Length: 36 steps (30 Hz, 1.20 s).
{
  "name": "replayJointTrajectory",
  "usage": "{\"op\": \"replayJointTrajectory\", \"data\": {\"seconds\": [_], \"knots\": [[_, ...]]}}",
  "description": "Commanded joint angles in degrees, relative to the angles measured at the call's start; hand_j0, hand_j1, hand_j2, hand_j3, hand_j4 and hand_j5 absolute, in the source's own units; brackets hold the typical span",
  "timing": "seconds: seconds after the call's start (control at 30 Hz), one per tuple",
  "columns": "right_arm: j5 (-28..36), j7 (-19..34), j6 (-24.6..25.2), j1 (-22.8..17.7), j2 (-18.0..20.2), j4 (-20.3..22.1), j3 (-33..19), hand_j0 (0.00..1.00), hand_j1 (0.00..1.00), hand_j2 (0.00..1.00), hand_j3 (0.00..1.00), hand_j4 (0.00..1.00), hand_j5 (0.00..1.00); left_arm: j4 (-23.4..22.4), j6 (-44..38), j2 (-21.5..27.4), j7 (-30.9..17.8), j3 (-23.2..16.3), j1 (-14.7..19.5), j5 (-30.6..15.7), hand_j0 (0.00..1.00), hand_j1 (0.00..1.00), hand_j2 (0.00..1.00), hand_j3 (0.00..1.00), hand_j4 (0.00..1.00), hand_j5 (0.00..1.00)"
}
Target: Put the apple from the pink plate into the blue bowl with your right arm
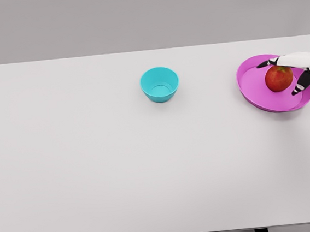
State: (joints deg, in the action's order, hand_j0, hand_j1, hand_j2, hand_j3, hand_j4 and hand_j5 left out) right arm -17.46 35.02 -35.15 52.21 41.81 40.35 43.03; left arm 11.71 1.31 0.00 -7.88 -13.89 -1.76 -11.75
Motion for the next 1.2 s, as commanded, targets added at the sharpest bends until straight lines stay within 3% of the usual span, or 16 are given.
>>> {"op": "replayJointTrajectory", "data": {"seconds": [0.0, 0.07, 0.17, 0.3, 0.43, 0.77, 0.9, 1.03, 1.17], "knots": [[0.1, 0.0, 0.1, 0.0, -0.2, -0.5, 0.0, 1.00, 1.00, 1.00, 1.00, 1.00, 1.00, 0.1, 0.0, 0.0, 0.0, 0.0, 0.0, 0.0, 1.00, 1.00, 1.00, 1.00, 1.00, 1.00], [-0.1, 0.0, 0.1, 0.1, -0.2, -0.6, 0.0, 1.00, 1.00, 1.00, 1.00, 1.00, 1.00, 0.0, 0.0, 0.0, 0.0, 0.0, 0.0, 0.0, 1.00, 1.00, 1.00, 1.00, 1.00, 1.00], [-1.0, 0.0, 0.1, 0.1, -0.2, -0.8, 0.1, 0.86, 0.86, 0.86, 0.86, 0.86, 0.86, 0.0, 0.0, 0.0, 0.0, 0.0, 0.0, 0.0, 1.00, 1.00, 1.00, 1.00, 1.00, 1.00], [-1.4, 0.0, 0.1, 0.1, -0.2, -1.0, 0.1, 0.60, 0.60, 0.60, 0.60, 0.60, 0.60, 0.1, 0.0, 0.0, 0.0, 0.0, 0.0, 0.0, 1.00, 1.00, 1.00, 1.00, 1.00, 1.00], [-1.4, 0.0, 0.1, 0.1, -0.2, -1.0, 0.1, 0.50, 0.50, 0.50, 0.50, 0.50, 0.50, 0.1, 0.0, 0.0, 0.1, 0.0, 0.0, 0.0, 1.00, 1.00, 1.00, 1.00, 1.00, 1.00], [-1.3, 0.0, 0.1, 2.3, -0.2, 0.3, -0.4, 0.49, 0.49, 0.49, 0.49, 0.49, 0.49, 0.0, 0.0, 0.0, 0.0, 0.0, 0.0, 0.0, 1.00, 1.00, 1.00, 1.00, 1.00, 1.00], [-1.2, 0.0, 0.1, 3.4, -0.2, 3.2, -0.4, 0.49, 0.49, 0.49, 0.49, 0.49, 0.49, 0.0, 0.0, 0.0, 0.0, 0.0, 0.0, 0.0, 1.00, 1.00, 1.00, 1.00, 1.00, 1.00], [-1.1, 0.0, 0.1, 4.6, -2.1, 7.6, -0.4, 0.49, 0.49, 0.49, 0.49, 0.49, 0.49, 0.0, 0.0, 0.0, 0.0, 0.0, 0.0, 0.0, 1.00, 1.00, 1.00, 1.00, 1.00, 1.00], [-1.1, 0.0, 0.1, 5.6, -6.6, 9.9, -0.4, 0.49, 0.49, 0.49, 0.49, 0.49, 0.49, 0.1, 0.0, 0.0, 0.0, 0.0, 0.0, 0.0, 1.00, 1.00, 1.00, 1.00, 1.00, 1.00]]}}
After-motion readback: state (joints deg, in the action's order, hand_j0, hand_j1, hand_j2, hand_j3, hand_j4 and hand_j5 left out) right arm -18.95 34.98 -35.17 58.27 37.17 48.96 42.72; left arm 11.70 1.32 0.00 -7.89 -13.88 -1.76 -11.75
